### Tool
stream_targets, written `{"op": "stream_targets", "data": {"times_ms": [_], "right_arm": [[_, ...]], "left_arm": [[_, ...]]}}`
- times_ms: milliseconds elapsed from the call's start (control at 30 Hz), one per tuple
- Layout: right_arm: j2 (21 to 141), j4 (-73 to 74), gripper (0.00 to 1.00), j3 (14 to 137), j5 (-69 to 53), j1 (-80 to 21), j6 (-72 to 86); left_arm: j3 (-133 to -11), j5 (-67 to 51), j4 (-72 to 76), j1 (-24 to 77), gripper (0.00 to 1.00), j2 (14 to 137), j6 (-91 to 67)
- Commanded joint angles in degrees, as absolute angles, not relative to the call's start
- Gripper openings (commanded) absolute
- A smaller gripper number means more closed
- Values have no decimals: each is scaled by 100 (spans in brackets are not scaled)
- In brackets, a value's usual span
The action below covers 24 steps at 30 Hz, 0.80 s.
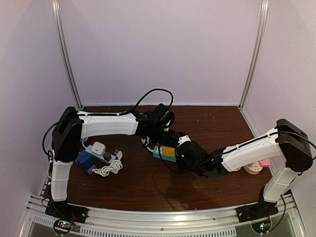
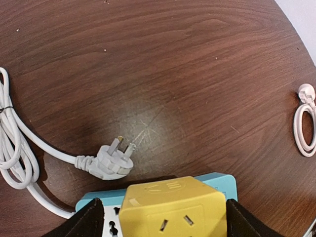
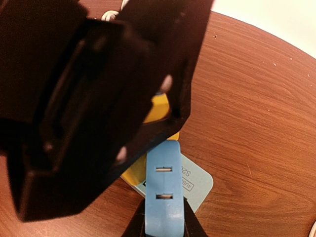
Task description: Pull the plug off the socket
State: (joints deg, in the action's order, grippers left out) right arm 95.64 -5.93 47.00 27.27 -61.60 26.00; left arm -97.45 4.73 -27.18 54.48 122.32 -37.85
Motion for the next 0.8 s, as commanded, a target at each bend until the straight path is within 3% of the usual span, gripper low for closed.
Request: {"op": "stream_targets", "data": {"times_ms": [0, 267, 567, 767], "right_arm": [[9637, -1055, 0, 4948, 3035, -6284, 2505], [9711, -986, 0, 4932, 3161, -6337, 2672], [9719, -366, 0, 5133, 3660, -6329, 3067], [9694, -50, 0, 5203, 3953, -6328, 3354]], "left_arm": [[-9958, 726, -2875, 5458, 84, 12400, -3884], [-10020, 811, -2880, 5389, 80, 12444, -3937], [-9846, 863, -2964, 5388, 44, 12480, -3821], [-9661, 1130, -3051, 5380, 35, 12470, -3816]]}}
